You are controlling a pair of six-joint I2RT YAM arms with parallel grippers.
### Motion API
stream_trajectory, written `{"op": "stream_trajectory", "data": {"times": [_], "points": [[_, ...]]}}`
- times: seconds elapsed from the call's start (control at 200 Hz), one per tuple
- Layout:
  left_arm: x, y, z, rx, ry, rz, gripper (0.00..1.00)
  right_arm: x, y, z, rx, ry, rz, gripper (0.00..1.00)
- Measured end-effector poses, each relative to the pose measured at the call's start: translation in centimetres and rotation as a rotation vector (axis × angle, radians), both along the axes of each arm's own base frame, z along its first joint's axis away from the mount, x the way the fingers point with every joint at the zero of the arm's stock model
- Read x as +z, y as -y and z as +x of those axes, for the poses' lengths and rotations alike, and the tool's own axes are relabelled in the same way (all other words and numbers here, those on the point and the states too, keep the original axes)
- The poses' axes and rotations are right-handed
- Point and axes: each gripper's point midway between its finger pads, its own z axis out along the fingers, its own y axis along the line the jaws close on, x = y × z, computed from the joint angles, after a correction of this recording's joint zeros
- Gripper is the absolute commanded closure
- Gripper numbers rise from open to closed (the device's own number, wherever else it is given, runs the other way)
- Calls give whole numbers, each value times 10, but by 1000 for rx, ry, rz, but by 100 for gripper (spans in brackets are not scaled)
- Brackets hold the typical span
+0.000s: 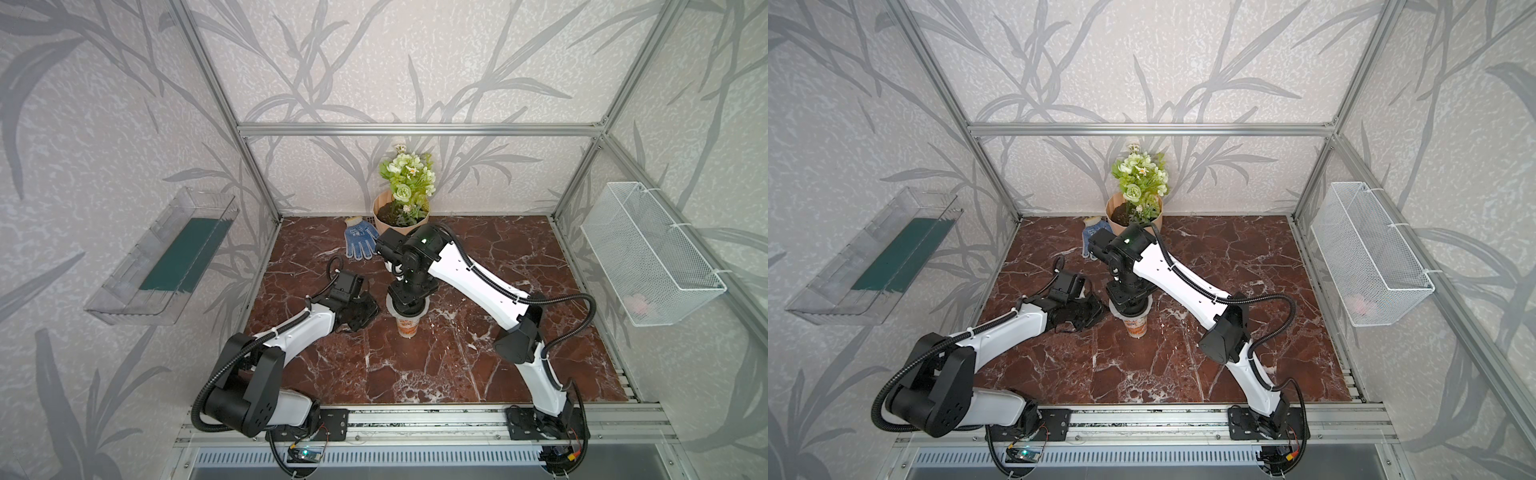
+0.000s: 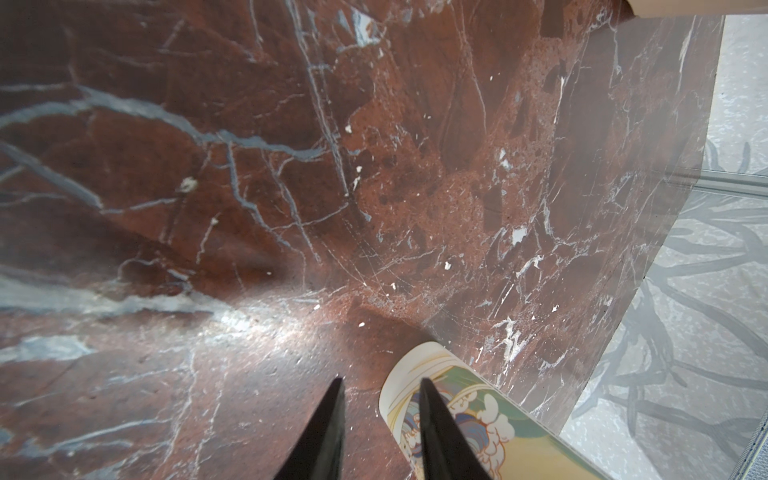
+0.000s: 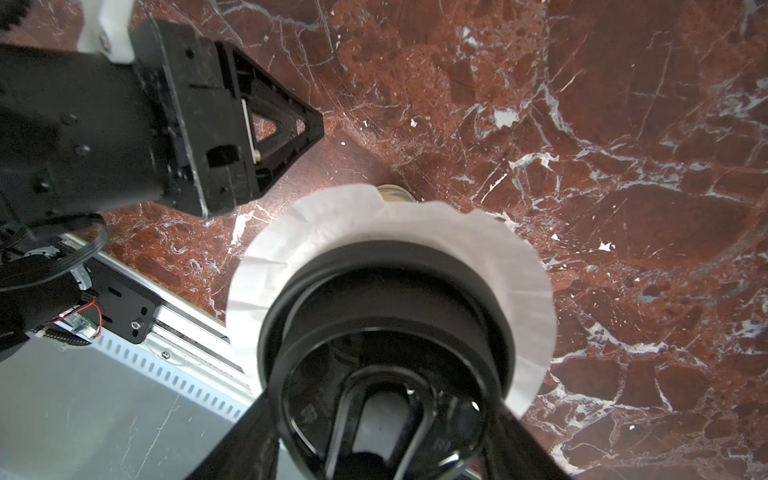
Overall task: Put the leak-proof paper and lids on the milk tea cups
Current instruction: Secure the cup lid on the cup.
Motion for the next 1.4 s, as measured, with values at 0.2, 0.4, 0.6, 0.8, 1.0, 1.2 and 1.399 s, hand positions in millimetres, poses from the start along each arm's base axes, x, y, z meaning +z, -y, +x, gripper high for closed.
{"op": "stream_trajectory", "data": {"times": [0.2, 0.4, 0.6, 0.8, 1.0, 1.2, 1.399], "points": [[0, 0, 0, 0, 0, 0, 67, -2, 0, -2, 3, -10, -5, 36], [0, -1, 0, 1, -2, 1, 67, -6, 1, -4, 4, -23, -11, 36], [0, -1, 0, 2, -2, 1, 67, -6, 1, -4, 4, -24, -10, 35], [0, -2, 0, 5, -2, 1, 67, -6, 1, -4, 4, -24, -10, 35], [0, -2, 0, 6, -2, 1, 67, -4, -1, -2, 4, -19, -2, 36], [-1, -2, 0, 6, -3, 1, 67, -4, -3, -2, 4, -17, 2, 35], [-1, -3, 0, 7, -3, 1, 67, -5, -3, -1, 4, -17, -1, 35]]}}
